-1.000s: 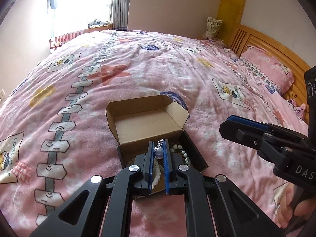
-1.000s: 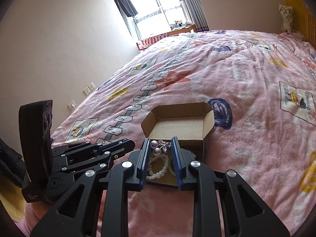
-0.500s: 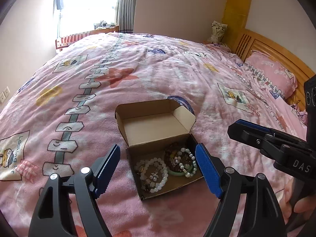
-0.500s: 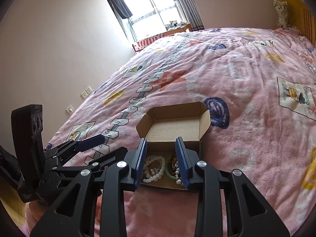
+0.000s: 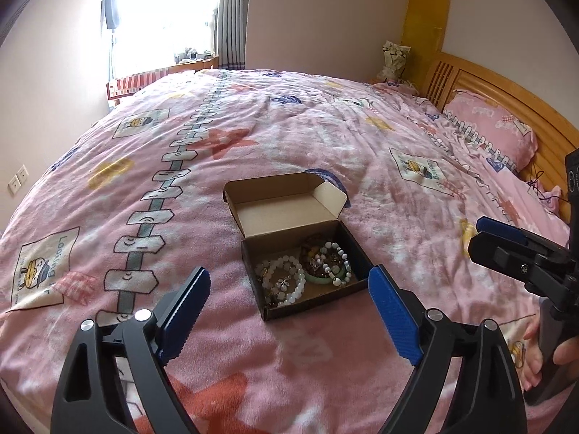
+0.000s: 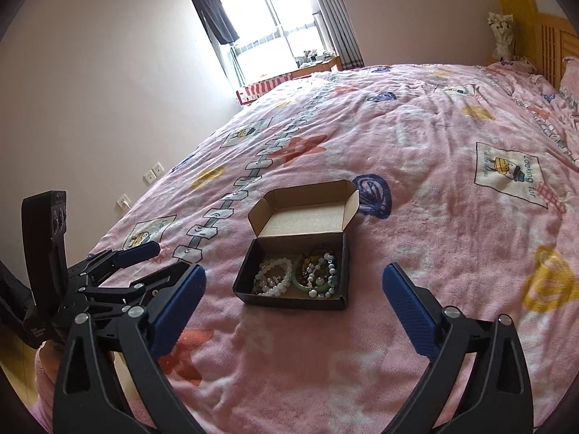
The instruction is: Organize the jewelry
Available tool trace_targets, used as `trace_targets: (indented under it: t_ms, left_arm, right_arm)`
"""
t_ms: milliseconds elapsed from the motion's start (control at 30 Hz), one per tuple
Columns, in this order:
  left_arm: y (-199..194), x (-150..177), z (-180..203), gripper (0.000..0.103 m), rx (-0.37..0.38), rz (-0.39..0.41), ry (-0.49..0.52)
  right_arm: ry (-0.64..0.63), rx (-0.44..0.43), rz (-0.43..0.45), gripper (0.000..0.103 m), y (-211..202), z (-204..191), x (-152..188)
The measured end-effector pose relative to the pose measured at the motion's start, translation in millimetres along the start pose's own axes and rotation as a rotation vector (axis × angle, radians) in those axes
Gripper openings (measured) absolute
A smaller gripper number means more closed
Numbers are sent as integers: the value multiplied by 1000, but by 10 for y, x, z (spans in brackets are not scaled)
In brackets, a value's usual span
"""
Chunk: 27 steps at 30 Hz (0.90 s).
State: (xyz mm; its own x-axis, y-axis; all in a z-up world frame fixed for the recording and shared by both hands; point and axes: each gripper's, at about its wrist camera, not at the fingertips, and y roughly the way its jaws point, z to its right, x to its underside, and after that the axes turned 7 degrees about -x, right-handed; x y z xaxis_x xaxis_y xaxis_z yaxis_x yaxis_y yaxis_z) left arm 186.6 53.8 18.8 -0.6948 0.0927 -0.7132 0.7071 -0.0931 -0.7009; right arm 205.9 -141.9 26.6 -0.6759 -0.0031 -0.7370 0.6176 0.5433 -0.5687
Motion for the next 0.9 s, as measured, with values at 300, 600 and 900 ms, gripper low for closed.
trace_targets:
  t_ms: [300,600,900]
  left_arm:
    - [-275,108,38,89,2,31,3]
    - [-419,100,50,89,6,46,-11]
    - [-482,104,90,89,6,51,-7]
  right_arm:
    - [-5,29,0,96,-227,-39,138]
    - [-17,30,16,96,-413,-108,167]
    - [-28,28,23,96,-496,-167,184]
